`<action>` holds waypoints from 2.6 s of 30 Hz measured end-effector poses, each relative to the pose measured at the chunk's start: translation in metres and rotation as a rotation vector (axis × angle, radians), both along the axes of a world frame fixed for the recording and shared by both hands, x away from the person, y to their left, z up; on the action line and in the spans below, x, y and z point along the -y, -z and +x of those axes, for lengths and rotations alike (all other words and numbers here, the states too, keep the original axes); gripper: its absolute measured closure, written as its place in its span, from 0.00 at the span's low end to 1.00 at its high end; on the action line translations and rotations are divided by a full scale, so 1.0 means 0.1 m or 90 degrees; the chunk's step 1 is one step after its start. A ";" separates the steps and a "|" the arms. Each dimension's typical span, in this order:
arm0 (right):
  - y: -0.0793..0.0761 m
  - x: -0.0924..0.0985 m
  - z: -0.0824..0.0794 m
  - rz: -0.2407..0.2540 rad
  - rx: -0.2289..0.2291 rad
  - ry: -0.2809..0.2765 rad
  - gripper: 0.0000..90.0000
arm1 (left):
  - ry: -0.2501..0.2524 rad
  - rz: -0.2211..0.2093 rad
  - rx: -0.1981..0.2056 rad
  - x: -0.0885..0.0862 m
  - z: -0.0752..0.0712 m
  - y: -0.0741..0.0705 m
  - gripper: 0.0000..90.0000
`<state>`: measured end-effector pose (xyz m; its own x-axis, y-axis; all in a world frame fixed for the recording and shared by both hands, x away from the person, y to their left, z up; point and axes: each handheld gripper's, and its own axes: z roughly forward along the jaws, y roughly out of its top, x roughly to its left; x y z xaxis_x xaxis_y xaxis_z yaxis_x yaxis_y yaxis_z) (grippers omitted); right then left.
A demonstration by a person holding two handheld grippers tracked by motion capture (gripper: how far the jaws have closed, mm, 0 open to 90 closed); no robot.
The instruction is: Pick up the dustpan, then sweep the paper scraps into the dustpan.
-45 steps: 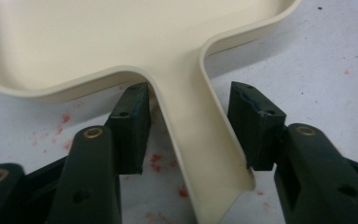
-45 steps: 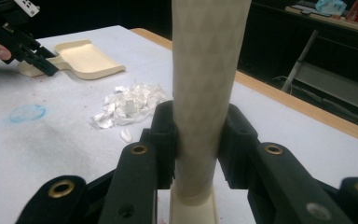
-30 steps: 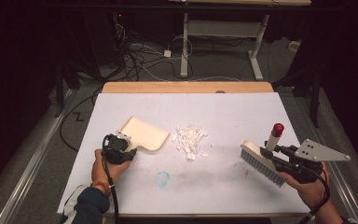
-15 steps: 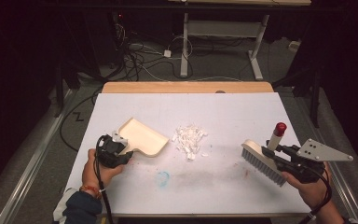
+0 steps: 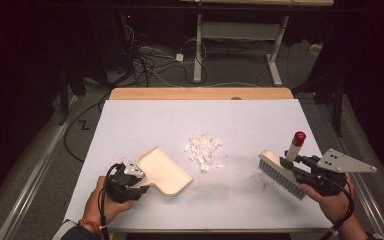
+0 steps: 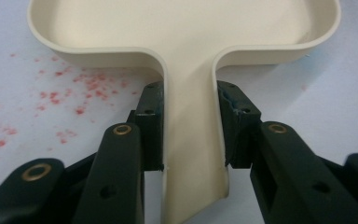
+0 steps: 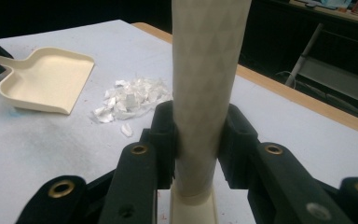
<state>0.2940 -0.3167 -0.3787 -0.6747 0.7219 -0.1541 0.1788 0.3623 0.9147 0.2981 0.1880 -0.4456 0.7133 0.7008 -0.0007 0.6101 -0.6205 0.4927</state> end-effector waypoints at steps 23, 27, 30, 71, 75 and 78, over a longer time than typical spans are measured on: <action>0.02 -0.01 0.08 0.013 -0.005 0.005 0.79 | 0.021 -0.013 -0.005 0.09 0.02 0.05 0.71; 0.02 -0.01 0.09 0.014 -0.003 0.009 0.79 | 0.021 -0.015 -0.010 0.10 0.03 0.06 0.71; 0.02 0.00 0.09 0.020 -0.003 0.011 0.79 | 0.020 -0.015 -0.009 0.10 0.03 0.06 0.71; -0.10 -1.00 1.38 0.049 -0.011 0.014 0.79 | 0.020 -0.010 -0.025 0.16 0.08 0.16 0.71; -0.04 -1.21 1.56 0.041 -0.011 0.032 0.79 | 0.020 -0.013 -0.026 0.16 0.08 0.16 0.71; 0.03 -1.38 1.70 0.040 -0.008 0.049 0.79 | 0.022 -0.011 -0.023 0.16 0.08 0.15 0.71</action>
<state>0.4639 -0.1789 -0.3820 -0.6182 0.7798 -0.0985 0.2150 0.2883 0.9331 0.3060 0.1721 -0.4610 0.7360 0.6759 -0.0389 0.6066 -0.6328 0.4812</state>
